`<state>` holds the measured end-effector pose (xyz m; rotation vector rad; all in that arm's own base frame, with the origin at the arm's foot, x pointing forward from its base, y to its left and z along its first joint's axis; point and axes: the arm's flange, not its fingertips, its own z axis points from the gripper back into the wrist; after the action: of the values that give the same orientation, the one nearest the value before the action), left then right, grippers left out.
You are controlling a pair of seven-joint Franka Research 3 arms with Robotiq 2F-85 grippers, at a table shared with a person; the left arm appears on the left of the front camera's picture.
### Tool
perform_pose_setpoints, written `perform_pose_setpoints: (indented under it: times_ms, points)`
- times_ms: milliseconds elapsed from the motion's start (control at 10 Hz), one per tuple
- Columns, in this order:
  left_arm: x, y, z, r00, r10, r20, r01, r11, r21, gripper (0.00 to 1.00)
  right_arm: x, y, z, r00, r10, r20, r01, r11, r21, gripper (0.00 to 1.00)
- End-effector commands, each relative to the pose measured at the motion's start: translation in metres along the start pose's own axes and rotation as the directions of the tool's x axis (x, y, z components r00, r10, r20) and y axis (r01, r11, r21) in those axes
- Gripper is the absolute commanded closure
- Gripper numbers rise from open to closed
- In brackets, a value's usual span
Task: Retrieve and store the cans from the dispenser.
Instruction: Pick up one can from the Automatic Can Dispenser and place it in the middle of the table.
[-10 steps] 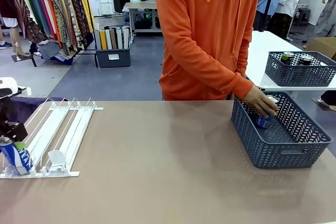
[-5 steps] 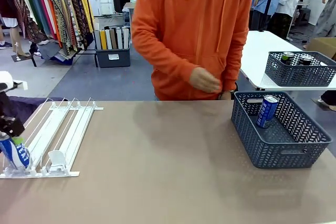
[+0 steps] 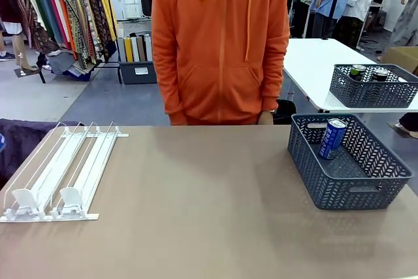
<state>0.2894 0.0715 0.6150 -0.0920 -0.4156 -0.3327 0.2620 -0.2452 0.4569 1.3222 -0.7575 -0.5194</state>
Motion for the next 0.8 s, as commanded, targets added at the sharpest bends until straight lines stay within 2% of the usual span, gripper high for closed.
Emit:
perform_pose_setpoints:
  times_ms: [0, 200, 300, 700]
  points:
    - [-0.010, 0.016, 0.010, 0.997, 0.010, 0.074, -0.003, 0.996, -0.093, 1.00, 0.001, 0.002, -0.002, 1.000, 0.012, 0.008, -0.012, 1.000, 0.019, 0.00]
    - [-0.017, 0.034, 0.000, 0.997, 0.073, 0.029, -0.068, 0.988, -0.138, 1.00, 0.001, 0.002, -0.002, 1.000, 0.012, 0.008, -0.012, 1.000, 0.019, 0.00]
    - [-0.015, 0.015, 0.017, 0.998, 0.027, 0.063, -0.023, 0.998, -0.063, 1.00, 0.001, 0.002, -0.002, 1.000, 0.012, 0.008, -0.012, 1.000, 0.019, 0.00]
    - [-0.016, 0.018, 0.009, 0.998, 0.038, 0.047, -0.034, 0.996, -0.080, 1.00, 0.001, 0.002, -0.002, 1.000, 0.012, 0.008, -0.012, 1.000, 0.019, 0.00]
